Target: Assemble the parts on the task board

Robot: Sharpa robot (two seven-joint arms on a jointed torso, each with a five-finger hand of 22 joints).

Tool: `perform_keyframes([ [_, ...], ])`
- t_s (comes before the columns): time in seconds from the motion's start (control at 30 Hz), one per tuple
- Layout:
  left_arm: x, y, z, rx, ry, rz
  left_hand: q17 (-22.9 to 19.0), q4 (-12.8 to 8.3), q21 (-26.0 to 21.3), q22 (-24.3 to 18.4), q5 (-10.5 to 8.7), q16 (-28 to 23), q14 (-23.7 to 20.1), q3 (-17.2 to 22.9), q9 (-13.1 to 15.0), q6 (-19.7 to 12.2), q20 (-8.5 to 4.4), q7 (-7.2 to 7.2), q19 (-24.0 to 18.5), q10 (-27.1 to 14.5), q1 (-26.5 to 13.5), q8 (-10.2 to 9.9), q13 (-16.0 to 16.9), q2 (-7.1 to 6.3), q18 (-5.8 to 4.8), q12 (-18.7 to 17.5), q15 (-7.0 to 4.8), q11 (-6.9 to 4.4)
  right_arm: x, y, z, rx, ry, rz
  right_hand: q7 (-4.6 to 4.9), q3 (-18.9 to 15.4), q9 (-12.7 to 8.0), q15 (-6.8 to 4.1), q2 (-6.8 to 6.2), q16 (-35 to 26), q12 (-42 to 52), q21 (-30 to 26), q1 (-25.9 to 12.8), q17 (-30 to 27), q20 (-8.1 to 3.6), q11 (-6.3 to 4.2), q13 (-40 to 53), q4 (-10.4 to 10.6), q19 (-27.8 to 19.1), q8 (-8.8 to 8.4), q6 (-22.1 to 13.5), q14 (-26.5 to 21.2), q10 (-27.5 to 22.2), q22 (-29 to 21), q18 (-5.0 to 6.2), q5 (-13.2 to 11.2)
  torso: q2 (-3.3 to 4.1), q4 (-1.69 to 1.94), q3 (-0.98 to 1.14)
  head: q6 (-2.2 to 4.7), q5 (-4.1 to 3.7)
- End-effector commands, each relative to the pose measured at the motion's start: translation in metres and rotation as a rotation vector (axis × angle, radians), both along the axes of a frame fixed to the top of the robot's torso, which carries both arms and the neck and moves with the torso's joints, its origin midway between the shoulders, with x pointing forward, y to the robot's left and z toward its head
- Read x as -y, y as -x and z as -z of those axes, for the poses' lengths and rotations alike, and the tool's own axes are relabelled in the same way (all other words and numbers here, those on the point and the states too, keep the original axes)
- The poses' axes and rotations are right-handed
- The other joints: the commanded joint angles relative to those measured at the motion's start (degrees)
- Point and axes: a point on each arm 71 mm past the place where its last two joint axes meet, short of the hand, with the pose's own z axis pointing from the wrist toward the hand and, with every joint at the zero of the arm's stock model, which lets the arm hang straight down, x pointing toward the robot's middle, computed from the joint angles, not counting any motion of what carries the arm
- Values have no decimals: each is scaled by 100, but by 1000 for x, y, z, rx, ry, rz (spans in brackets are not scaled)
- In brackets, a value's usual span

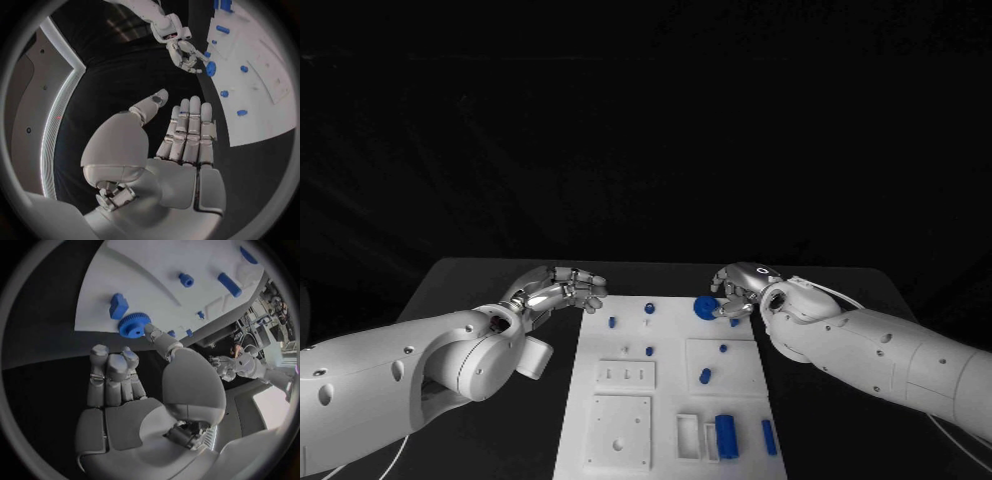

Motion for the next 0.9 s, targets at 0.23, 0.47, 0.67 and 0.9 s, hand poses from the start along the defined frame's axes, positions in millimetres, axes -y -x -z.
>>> perform_keyframes([
  [0.23,4,-1,-2,14,5,20,3,8,-26,-6,-37,-35,19,0,10,1,16,33,-20,12,-49,-42,6,-25,116,-43,9,13,-6,-2,7,-19,-4,-13,-15,32,-4,39,133,59,131,58,-18,73,-61,5,71,-10,51,-41,-43,5,-2,45,151,-134,11,24,-4,-14,5],
  [0.47,4,-1,-2,13,4,22,4,8,-26,-6,-40,-37,19,0,10,0,16,33,-20,12,-50,-43,6,-24,116,-46,8,14,-10,-4,8,-24,-2,-12,-22,108,0,34,166,56,190,69,-14,106,-67,-1,108,21,60,-38,-36,6,19,70,151,-222,13,21,-1,-19,16],
  [0.67,6,-1,-2,17,5,26,4,9,-26,-6,-41,-39,20,-1,11,-1,16,34,-20,12,-51,-45,6,-23,116,-49,8,14,-12,-7,12,-33,3,-10,-29,334,5,30,223,39,199,71,46,143,-75,-7,112,114,64,-33,-23,11,4,100,151,-457,11,25,0,-26,7],
  [0.9,6,-1,-2,15,4,25,5,12,-26,-6,-42,-41,21,0,12,-2,16,35,-20,13,-53,-46,6,-18,116,-52,8,15,-13,-7,14,-45,15,-11,-56,626,45,6,310,32,242,77,120,182,-89,-33,134,220,62,34,76,17,27,133,151,-484,13,9,8,-38,14],
])
